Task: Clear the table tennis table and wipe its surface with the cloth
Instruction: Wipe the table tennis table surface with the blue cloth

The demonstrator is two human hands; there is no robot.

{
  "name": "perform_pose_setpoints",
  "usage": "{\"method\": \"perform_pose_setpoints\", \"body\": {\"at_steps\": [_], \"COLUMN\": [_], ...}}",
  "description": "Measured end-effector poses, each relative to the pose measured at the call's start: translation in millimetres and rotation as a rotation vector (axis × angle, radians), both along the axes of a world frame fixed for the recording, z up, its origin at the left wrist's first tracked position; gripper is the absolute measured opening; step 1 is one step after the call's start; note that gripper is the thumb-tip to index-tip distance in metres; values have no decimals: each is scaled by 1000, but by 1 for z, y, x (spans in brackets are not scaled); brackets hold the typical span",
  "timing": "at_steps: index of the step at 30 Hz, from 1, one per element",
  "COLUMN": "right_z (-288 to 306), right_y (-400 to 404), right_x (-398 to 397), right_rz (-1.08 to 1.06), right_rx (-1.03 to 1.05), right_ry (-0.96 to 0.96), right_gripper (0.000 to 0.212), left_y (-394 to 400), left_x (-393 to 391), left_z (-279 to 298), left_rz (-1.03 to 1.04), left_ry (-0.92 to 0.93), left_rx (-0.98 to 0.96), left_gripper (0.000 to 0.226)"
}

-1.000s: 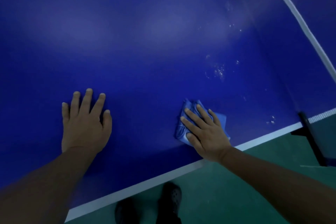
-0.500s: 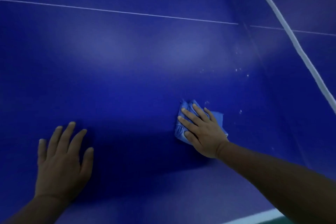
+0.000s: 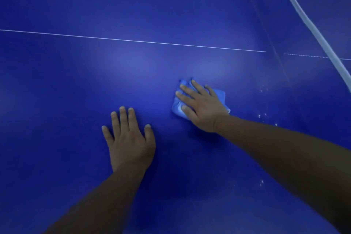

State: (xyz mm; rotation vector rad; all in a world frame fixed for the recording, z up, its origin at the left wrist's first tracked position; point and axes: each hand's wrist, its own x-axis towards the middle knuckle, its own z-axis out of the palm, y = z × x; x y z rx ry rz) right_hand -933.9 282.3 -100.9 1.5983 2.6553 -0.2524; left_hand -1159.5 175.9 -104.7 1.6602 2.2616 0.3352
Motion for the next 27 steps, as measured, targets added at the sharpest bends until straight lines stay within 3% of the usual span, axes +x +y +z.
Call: {"method": "perform_pose_setpoints", "body": {"at_steps": [4, 7, 11, 13, 16, 18, 20, 24, 25, 27], "right_z": [1, 0, -5, -3, 2, 0, -7, -7, -7, -5], "right_y": [62, 51, -24, 3, 82, 107, 91, 57, 68, 93], "right_x": [13, 2, -1, 10, 18, 15, -12, -50, -40, -9], "right_rz": [-180, -237, 129, 192, -133, -322, -289, 0, -43, -325], "right_rx": [8, 52, 60, 13, 52, 68, 74, 44, 48, 51], "right_ry": [-48, -68, 15, -29, -86, -96, -89, 2, -14, -72], "right_gripper": [61, 58, 54, 57, 69, 64, 59, 60, 60, 58], "left_y": [-1, 2, 3, 4, 4, 5, 6, 8, 8, 8], "left_x": [5, 6, 6, 7, 8, 8, 7, 5, 6, 6], "left_z": [-1, 1, 1, 1, 1, 0, -2, -3, -3, -3], "left_rz": [3, -20, -12, -3, 0, 0, -1, 17, 13, 7], "left_ry": [41, 39, 57, 61, 68, 74, 87, 103, 102, 97], "left_rx": [22, -9, -23, -36, -35, -37, -46, -58, -58, -57], "left_gripper": [69, 67, 65, 65, 64, 62, 62, 63, 62, 61]}}
